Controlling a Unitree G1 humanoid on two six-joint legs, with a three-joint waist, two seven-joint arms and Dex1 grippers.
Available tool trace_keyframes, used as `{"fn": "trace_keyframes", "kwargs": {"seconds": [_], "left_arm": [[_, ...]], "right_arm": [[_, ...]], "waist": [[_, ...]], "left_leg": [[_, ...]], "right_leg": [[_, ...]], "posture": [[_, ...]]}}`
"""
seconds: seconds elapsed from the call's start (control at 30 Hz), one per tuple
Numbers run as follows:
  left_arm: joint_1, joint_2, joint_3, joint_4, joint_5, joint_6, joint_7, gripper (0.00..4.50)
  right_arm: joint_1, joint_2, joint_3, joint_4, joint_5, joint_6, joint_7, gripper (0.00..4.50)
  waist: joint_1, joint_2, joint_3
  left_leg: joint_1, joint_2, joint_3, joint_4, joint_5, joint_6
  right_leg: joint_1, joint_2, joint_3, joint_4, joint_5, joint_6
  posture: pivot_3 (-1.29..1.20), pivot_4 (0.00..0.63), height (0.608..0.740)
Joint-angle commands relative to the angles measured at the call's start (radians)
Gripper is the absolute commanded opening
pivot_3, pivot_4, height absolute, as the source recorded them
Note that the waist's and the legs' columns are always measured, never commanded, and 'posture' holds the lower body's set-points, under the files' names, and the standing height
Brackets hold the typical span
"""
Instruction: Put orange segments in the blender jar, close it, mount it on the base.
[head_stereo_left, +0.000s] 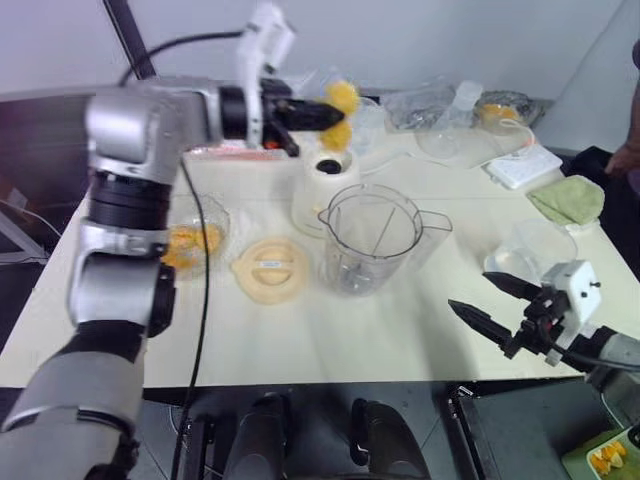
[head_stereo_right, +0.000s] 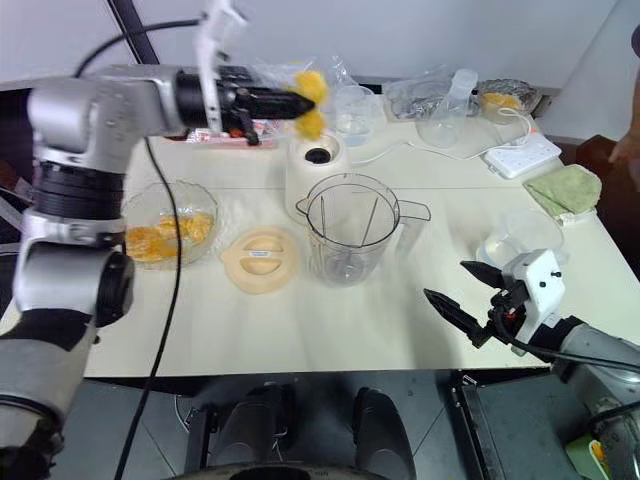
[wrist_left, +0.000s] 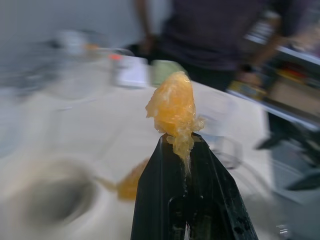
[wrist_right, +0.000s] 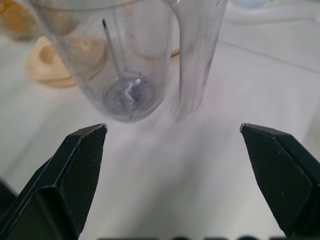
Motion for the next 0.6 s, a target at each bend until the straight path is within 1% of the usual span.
{"fn": "trace_keyframes", "kwargs": {"seconds": [0.03, 0.23, 0.57, 0.6], "left_arm": [[-0.017, -0.017, -0.058, -0.024, 0.015, -0.039, -0.074, 0.02], [0.021, -0.022, -0.125, -0.071, 0.022, -0.047, -0.163, 0.02], [0.065, -0.025, -0.18, -0.103, 0.062, -0.07, -0.204, 0.02], [0.066, -0.027, -0.181, -0.093, 0.068, -0.075, -0.203, 0.27]], "right_arm": [[0.005, 0.016, -0.013, -0.041, -0.012, -0.032, -0.029, 4.5], [0.055, 0.031, -0.059, -0.096, 0.006, -0.027, -0.056, 4.5], [0.077, 0.052, -0.06, -0.117, 0.002, -0.037, -0.08, 4.5], [0.076, 0.054, -0.059, -0.115, -0.002, -0.041, -0.084, 4.5]], "waist": [[-0.001, 0.001, 0.0], [0.002, 0.002, 0.0], [0.002, 0.002, 0.0], [0.002, 0.002, 0.0]], "left_leg": [[0.0, 0.0, 0.0, 0.0, 0.0, 0.0], [0.0, 0.001, -0.002, 0.0, 0.0, 0.0], [0.0, 0.001, -0.002, 0.001, 0.0, 0.0], [0.0, 0.001, -0.002, 0.001, 0.0, 0.0]], "right_leg": [[0.0, 0.0, 0.0, 0.0, 0.0, 0.0], [-0.002, 0.001, 0.0, 0.004, -0.001, 0.0], [-0.001, 0.001, 0.0, 0.004, -0.001, 0.0], [-0.001, 0.001, 0.0, 0.004, -0.001, 0.0]], "posture": [[0.0, 0.15, 0.74], [0.0, 0.15, 0.74], [0.0, 0.15, 0.74], [0.0, 0.15, 0.74]]}}
